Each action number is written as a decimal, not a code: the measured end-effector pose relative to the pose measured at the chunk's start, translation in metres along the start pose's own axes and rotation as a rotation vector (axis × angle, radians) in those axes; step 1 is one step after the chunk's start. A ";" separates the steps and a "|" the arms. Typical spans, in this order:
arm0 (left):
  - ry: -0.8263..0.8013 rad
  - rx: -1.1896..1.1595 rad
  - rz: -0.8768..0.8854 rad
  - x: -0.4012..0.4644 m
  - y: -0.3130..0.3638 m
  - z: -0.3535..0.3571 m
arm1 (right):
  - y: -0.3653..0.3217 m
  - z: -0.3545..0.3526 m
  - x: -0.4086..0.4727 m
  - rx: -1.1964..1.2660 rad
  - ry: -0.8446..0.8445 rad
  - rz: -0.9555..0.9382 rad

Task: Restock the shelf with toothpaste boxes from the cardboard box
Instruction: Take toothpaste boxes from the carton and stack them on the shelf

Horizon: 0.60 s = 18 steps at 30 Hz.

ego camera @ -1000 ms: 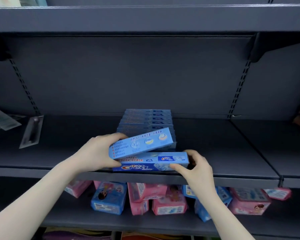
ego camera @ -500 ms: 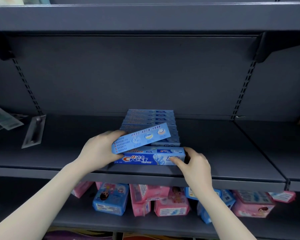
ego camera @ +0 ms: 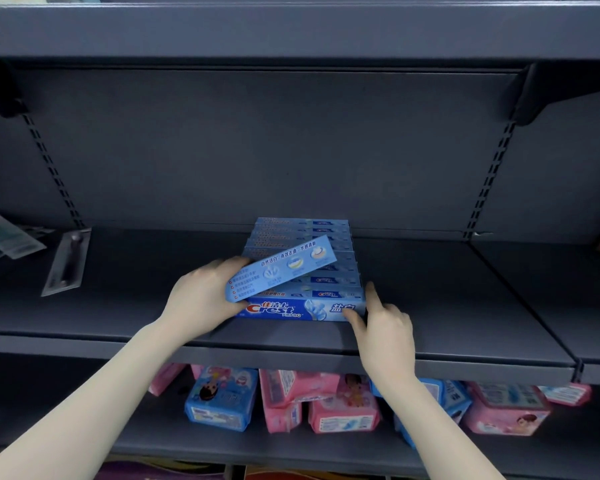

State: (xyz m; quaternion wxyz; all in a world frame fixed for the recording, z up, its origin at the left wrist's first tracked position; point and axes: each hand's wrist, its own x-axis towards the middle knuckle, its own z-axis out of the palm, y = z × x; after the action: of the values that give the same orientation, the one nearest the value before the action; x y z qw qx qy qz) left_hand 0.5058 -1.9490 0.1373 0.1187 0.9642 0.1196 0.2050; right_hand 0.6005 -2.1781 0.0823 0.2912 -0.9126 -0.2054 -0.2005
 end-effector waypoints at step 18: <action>0.089 0.148 0.210 -0.005 0.009 -0.012 | 0.009 -0.028 -0.002 0.471 0.035 0.070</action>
State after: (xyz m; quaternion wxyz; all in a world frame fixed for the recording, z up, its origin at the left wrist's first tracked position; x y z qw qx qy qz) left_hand 0.4979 -1.9567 0.1491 0.0199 0.9675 0.0377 0.2493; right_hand 0.5964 -2.2023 0.0990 0.5062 -0.8226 -0.2095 -0.1526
